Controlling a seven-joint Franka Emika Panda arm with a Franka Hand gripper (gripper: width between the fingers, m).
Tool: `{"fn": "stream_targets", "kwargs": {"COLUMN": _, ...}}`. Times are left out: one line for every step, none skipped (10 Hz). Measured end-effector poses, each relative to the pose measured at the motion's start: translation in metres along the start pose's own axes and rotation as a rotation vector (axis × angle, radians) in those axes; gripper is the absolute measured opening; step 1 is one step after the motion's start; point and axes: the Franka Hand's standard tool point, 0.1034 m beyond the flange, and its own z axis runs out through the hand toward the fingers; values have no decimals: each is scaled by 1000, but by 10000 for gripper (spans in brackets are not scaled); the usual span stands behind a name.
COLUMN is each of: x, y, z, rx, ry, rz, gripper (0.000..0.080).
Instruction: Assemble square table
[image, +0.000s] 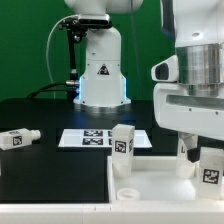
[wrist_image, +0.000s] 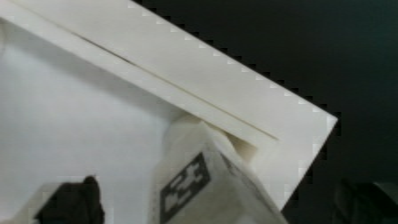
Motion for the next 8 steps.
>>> {"fn": "stream_targets", "kwargs": {"x": 2, "y": 1, "z": 0, "rx": -3, "ry": 4, "rz": -88, "gripper": 649}}
{"fn": "stream_targets", "kwargs": {"x": 5, "y": 1, "z": -2, "rx": -22, "ry": 3, "rz": -303, "gripper": 649}}
{"fn": "stream_targets", "kwargs": {"x": 9, "y": 2, "z": -3, "rx": -44, "ry": -2, "rz": -498, "gripper": 649}}
{"fn": "stream_targets", "kwargs": {"x": 10, "y": 1, "z": -2, "rx": -41, "ry": 0, "rz": -475, "gripper": 649}}
{"fn": "stream_targets", "kwargs": {"x": 10, "y": 1, "z": -2, "rx": -42, "ry": 0, "rz": -475, "gripper": 550}}
{"fn": "stream_targets", "kwargs": {"x": 10, "y": 1, "z": -2, "rx": -40, "ry": 0, "rz": -427, "gripper": 409}}
{"fn": "stream_targets", "kwargs": {"x": 10, "y": 1, "z": -2, "rx": -40, "ry": 1, "rz": -370, "gripper": 409}}
{"fn": "stream_targets", "kwargs": {"x": 10, "y": 1, "z": -2, "rx": -40, "ry": 2, "rz": -307, "gripper": 278}}
